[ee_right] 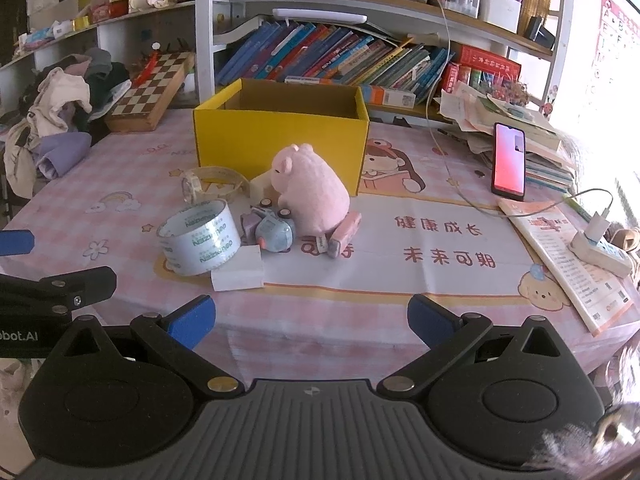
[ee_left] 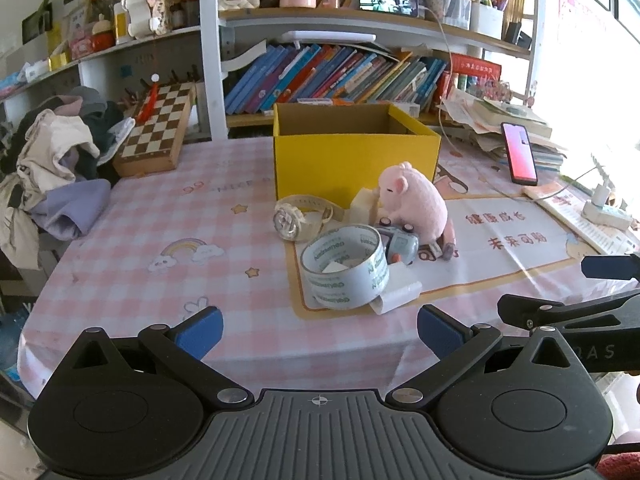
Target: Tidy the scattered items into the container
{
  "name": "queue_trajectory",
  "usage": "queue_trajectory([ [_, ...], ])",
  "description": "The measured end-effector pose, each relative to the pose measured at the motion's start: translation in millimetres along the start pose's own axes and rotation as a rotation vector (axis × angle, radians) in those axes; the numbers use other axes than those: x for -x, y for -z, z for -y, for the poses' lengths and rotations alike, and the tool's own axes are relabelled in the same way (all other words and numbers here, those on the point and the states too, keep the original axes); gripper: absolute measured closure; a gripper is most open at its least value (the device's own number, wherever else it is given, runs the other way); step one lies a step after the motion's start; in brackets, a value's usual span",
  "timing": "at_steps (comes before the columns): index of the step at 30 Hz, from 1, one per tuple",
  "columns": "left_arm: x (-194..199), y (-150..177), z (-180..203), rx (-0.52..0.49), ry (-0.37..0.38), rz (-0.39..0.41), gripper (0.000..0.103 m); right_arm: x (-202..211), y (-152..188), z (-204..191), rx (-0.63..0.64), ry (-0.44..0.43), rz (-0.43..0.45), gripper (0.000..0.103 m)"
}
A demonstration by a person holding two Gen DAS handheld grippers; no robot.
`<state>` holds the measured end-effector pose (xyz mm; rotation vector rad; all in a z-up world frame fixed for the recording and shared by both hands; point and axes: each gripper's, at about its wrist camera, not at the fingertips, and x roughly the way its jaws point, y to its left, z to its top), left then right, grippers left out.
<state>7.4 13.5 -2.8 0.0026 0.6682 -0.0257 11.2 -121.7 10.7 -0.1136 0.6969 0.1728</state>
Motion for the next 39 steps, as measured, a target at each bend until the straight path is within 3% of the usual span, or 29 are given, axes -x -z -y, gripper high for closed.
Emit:
queue_trajectory([
  [20,-27.9,-14.0,1.9,0.011,0.025,-0.027,0.0,-24.3,-15.8,10.9,0.006,0.004,-0.027,0.0],
  [32,-64.4,-40.7,-5.5,0.071,0.001,-0.029,0.0,-60.4,-56.8,20.2,0.045,-0.037,0.002,0.0],
  [39,-87.5,-53.4,-3.6,0.067,0.029,-0.061,0.0,-93.4,-84.7,28.4,0.071,-0.101,-0.003,0.0],
])
